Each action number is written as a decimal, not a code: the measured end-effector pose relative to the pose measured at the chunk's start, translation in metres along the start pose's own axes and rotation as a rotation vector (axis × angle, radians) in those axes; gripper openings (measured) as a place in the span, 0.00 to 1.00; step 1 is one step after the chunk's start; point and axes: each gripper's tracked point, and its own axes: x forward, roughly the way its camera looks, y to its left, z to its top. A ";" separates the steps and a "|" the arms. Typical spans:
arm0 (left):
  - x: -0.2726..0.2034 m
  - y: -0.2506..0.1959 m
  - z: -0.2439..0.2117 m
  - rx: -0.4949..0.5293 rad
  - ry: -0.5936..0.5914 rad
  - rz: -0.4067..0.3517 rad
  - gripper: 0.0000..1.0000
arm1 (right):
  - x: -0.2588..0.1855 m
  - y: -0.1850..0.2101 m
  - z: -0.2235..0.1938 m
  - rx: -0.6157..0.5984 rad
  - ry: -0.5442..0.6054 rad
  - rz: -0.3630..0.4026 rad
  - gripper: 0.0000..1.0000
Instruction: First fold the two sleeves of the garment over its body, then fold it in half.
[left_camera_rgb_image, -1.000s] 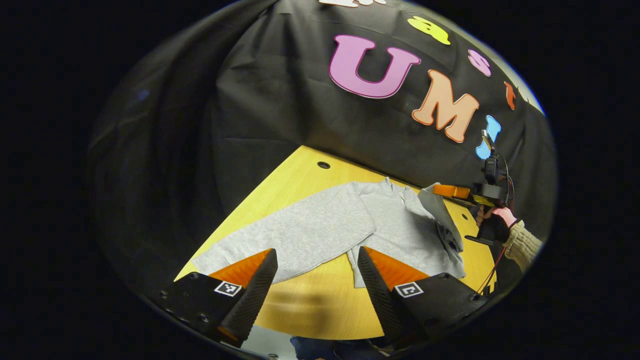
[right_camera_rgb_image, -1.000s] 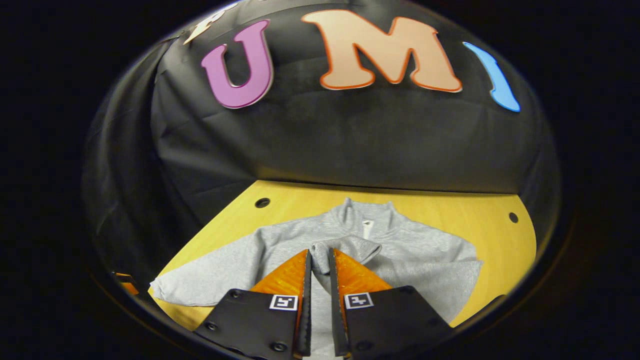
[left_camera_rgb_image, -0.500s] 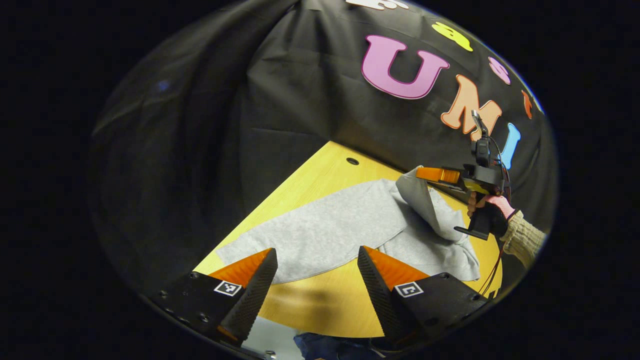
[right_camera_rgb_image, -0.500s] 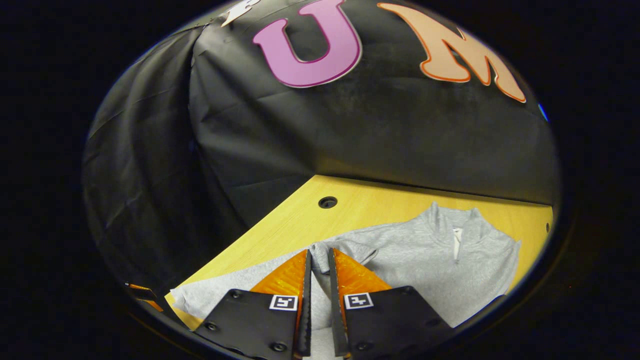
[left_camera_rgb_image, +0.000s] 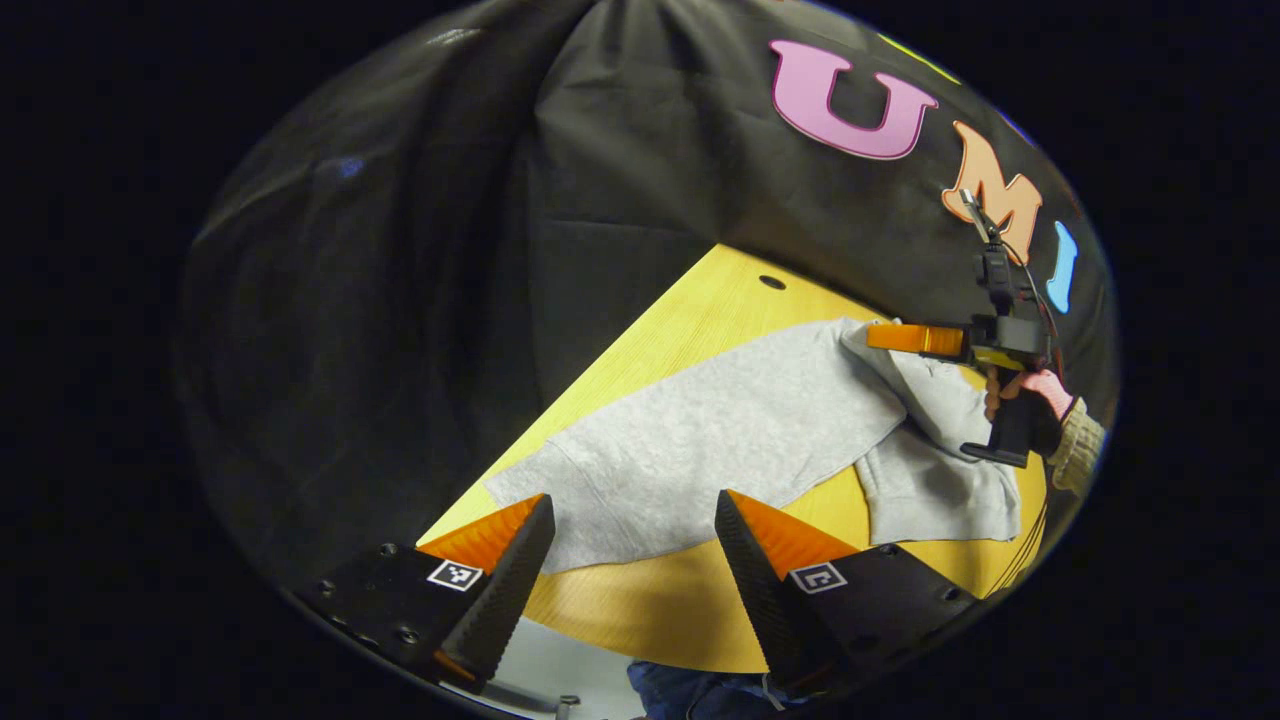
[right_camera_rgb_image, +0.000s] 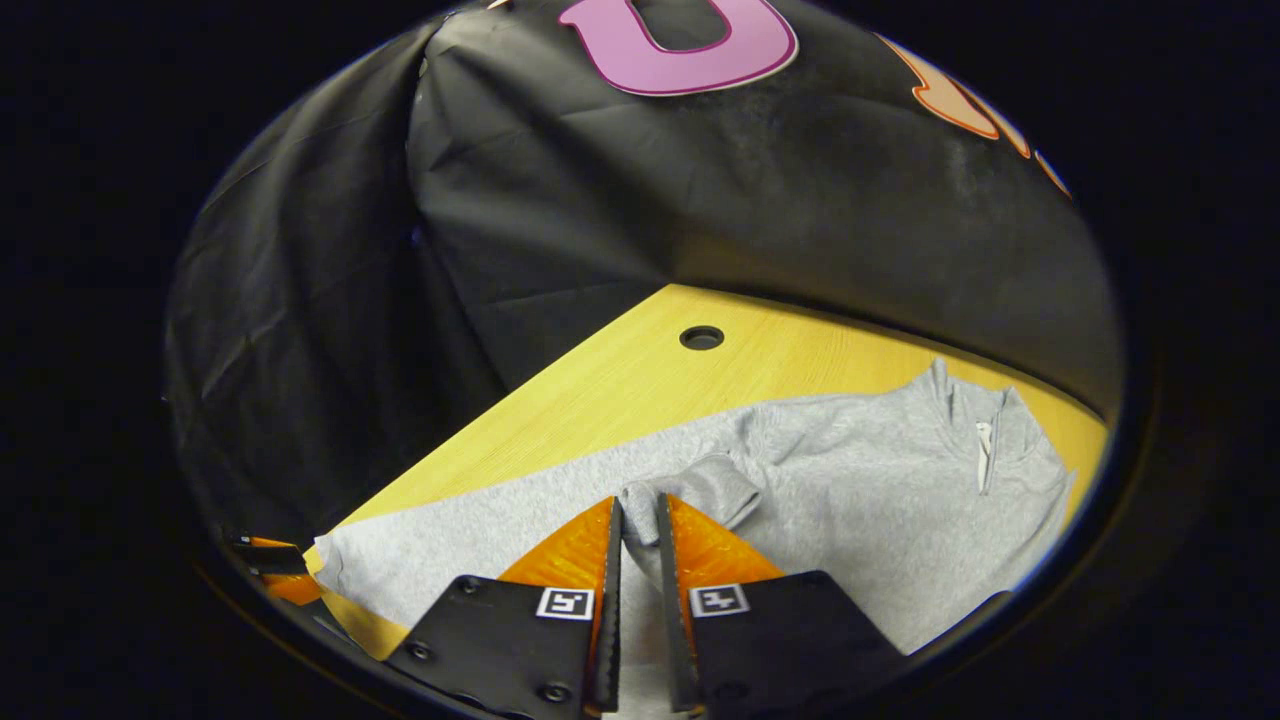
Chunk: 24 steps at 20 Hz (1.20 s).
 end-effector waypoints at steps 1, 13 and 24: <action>0.006 0.001 -0.006 0.003 0.015 0.001 0.95 | 0.000 0.006 -0.005 0.028 0.008 0.027 0.24; 0.026 0.005 -0.030 0.040 0.082 0.040 0.91 | -0.073 -0.031 0.003 -0.052 -0.049 -0.025 0.98; 0.027 0.015 -0.016 0.104 0.080 0.034 0.26 | -0.220 -0.111 -0.012 0.017 -0.114 -0.208 0.98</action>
